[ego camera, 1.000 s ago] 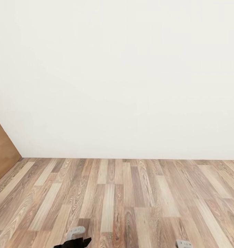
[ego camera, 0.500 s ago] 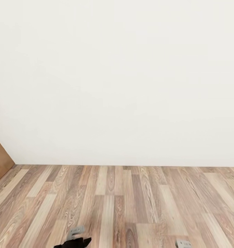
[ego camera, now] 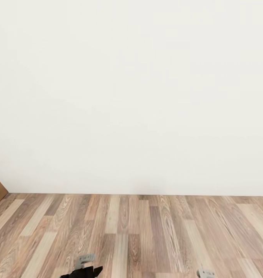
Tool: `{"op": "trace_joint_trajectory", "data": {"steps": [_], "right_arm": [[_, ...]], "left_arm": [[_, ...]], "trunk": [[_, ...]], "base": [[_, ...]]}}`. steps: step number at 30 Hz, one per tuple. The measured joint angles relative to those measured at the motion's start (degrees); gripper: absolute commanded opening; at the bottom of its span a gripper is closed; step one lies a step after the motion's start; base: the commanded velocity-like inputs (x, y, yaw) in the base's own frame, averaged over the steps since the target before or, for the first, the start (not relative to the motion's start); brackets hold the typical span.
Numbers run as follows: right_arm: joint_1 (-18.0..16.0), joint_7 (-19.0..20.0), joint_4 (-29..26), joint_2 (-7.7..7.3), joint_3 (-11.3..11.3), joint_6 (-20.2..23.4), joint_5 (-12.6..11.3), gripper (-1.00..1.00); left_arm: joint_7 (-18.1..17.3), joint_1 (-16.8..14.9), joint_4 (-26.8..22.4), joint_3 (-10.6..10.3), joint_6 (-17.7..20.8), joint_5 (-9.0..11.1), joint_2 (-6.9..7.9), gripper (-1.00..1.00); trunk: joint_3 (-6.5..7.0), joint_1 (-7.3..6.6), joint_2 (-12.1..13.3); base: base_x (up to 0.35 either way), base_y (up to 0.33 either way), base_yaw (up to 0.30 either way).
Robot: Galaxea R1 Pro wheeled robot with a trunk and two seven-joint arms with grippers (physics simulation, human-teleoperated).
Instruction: In the bedroom, move the book from the bed onto either nightstand, and place the two sandals side by side next to the bed.
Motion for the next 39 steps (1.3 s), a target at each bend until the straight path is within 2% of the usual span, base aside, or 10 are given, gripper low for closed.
{"op": "trace_joint_trajectory", "data": {"steps": [39], "right_arm": [[-0.01,0.01,-0.01,0.0,0.0,0.0,0.0,1.0]], "left_arm": [[0.0,0.0,0.02,-0.01,0.0,0.0,0.0,1.0]], "trunk": [[0.0,0.0,0.0]], "base": [[0.328,0.0,-0.003]]}}
